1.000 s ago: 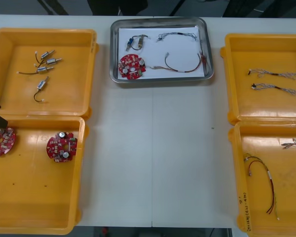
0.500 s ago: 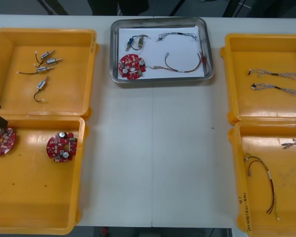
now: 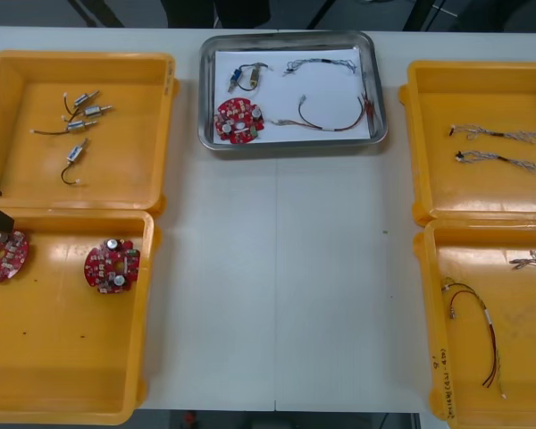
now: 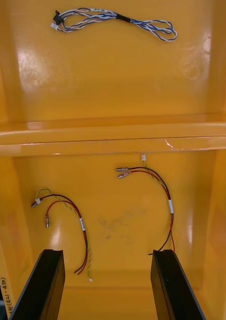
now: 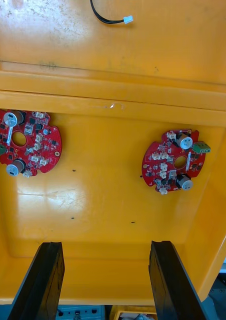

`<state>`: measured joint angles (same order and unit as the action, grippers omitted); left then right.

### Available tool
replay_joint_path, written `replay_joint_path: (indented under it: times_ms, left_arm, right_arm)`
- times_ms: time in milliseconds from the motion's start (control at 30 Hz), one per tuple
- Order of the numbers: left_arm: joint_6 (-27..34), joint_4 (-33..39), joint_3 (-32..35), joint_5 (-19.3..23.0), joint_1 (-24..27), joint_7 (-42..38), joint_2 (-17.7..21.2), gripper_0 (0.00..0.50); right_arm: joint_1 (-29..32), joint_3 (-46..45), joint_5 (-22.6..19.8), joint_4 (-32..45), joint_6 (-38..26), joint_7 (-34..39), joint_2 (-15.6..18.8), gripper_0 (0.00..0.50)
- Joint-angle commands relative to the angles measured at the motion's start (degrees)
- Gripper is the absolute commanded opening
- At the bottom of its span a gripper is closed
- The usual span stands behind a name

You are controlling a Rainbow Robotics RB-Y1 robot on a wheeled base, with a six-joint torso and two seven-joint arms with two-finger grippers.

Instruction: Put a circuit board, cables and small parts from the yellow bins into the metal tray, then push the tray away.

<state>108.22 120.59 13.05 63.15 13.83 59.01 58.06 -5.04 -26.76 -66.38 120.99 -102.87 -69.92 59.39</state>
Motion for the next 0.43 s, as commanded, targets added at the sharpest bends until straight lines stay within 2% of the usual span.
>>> replay_joint_path:
  times_ms: [33, 433]
  left_arm:
    - [-0.47, 1.4, 1.71, 0.4, -0.65, 3.57, 2.59, 0.5]
    - [-0.47, 1.4, 1.71, 0.4, -0.65, 3.57, 2.59, 0.5]
  right_arm:
    - [0.55, -1.19, -0.5, -0.14, 0.21, -0.56, 2.93, 0.5]
    - [0.55, -1.19, -0.5, -0.14, 0.21, -0.56, 2.93, 0.5]
